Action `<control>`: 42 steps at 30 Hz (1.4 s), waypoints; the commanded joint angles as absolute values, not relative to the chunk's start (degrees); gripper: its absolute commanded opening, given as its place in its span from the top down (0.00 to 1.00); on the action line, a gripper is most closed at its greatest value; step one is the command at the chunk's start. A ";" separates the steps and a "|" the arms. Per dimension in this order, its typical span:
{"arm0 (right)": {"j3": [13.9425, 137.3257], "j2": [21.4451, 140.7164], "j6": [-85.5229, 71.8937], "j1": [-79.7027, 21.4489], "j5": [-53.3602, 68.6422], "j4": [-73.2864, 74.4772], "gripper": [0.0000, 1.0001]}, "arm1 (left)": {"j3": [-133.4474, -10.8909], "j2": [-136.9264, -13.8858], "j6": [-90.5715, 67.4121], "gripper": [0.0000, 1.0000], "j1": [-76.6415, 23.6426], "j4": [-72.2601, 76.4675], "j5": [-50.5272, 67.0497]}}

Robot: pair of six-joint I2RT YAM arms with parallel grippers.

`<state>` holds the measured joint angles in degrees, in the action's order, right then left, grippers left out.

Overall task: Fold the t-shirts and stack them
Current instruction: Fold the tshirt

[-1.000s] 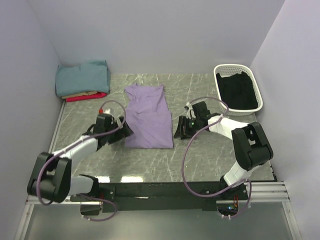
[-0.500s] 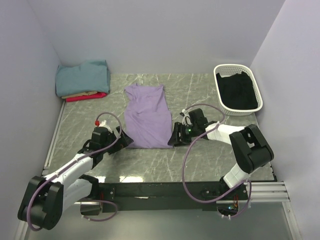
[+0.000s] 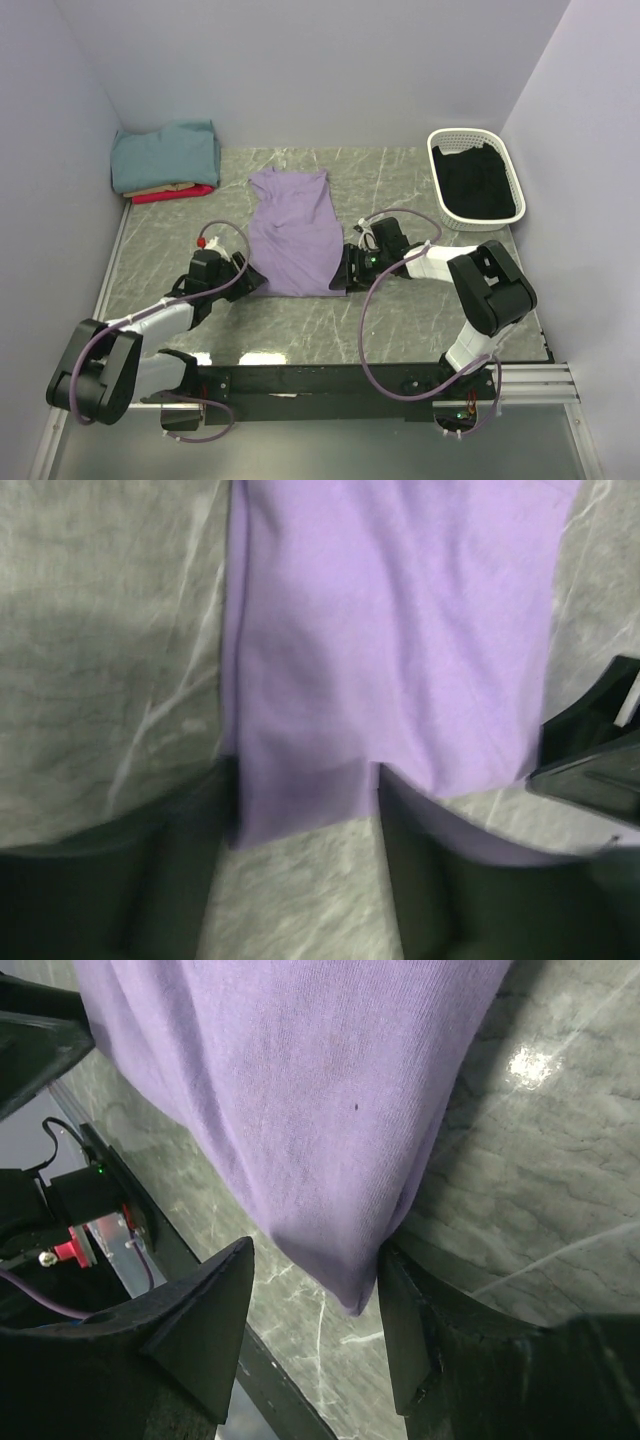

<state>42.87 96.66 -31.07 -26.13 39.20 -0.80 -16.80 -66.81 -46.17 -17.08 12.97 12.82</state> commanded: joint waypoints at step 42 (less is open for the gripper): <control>46.30 53.58 -30.34 -39.03 15.66 30.85 1.00 | -51.85 -44.71 -55.29 0.99 -30.23 -48.17 3.26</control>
<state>40.36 49.21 -33.58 -39.03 23.88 28.80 -47.64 -39.48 -57.87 -30.15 -45.93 8.84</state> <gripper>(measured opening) 0.017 0.031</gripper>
